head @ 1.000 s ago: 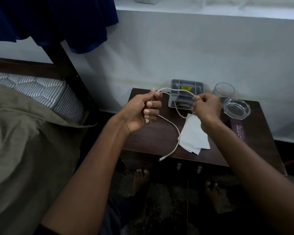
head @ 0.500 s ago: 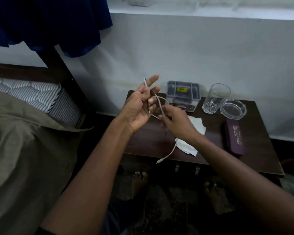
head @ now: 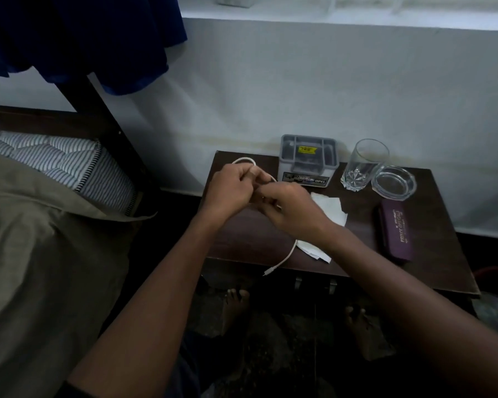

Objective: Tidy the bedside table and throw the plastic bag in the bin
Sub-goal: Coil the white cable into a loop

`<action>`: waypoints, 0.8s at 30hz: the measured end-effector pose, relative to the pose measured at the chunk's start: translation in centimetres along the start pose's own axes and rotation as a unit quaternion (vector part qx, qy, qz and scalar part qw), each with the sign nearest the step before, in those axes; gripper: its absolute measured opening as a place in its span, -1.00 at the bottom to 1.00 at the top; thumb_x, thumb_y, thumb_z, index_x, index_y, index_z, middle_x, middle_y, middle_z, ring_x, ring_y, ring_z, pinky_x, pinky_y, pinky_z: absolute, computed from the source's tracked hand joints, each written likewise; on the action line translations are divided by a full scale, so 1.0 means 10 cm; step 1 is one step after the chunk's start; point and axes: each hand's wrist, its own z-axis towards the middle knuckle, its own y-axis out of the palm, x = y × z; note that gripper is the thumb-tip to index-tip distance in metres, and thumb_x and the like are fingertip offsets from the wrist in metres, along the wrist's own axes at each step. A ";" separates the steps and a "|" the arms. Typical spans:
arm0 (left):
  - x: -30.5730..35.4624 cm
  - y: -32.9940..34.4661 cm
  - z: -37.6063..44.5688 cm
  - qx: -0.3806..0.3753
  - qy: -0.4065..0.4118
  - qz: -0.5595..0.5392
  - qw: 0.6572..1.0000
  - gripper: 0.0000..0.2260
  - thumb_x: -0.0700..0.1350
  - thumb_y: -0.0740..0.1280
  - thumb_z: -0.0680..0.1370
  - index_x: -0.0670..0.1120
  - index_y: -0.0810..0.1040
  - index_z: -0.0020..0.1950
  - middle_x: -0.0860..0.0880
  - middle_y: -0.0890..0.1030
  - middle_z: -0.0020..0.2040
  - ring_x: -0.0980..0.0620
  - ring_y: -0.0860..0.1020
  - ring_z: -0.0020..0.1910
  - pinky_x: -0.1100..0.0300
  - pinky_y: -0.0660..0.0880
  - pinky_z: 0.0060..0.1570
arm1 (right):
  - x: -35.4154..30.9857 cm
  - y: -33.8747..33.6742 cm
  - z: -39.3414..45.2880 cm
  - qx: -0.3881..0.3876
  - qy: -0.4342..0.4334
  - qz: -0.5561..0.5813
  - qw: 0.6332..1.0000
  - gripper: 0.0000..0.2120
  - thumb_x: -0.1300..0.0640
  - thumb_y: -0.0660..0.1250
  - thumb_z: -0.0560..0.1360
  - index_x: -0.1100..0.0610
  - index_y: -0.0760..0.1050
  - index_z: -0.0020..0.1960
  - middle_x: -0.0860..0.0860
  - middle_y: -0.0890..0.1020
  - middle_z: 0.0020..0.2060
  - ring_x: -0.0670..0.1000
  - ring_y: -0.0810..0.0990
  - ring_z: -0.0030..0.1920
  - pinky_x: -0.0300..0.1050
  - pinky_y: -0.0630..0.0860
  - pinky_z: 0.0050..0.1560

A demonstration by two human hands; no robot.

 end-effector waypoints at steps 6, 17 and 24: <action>0.09 -0.09 -0.08 -0.164 -0.056 -0.086 0.981 -0.61 0.00 0.12 0.77 -0.01 0.66 -0.08 -0.01 0.53 -0.51 0.12 0.41 -0.59 0.16 0.48 -0.33 | 0.14 -0.19 0.07 0.132 0.040 0.016 0.990 -0.81 0.05 0.55 0.47 0.13 0.60 -0.09 -0.14 0.46 -0.18 -0.10 0.42 -0.22 -0.28 0.36 -0.17; 0.21 -0.37 -0.03 -0.486 -0.102 -0.667 0.555 -0.91 -0.12 0.17 0.69 -0.08 0.41 0.01 0.11 0.11 -0.50 0.19 0.06 -0.63 0.34 0.19 -0.52 | 0.10 0.23 0.03 0.106 0.164 0.202 0.960 -0.67 -0.02 0.10 0.76 0.16 0.55 0.07 0.08 0.68 -0.13 0.07 0.68 -0.10 0.11 0.62 -0.05; 0.18 -0.31 0.08 -0.170 -0.017 -0.596 0.785 -0.71 0.02 0.07 0.78 0.00 0.45 -0.07 0.11 0.24 -0.45 0.17 0.19 -0.56 0.26 0.59 -0.17 | -0.14 0.36 0.02 0.014 0.187 0.264 0.946 -0.67 0.01 0.24 0.71 0.16 0.57 -0.14 -0.02 0.70 -0.23 -0.01 0.68 -0.16 0.16 0.58 -0.04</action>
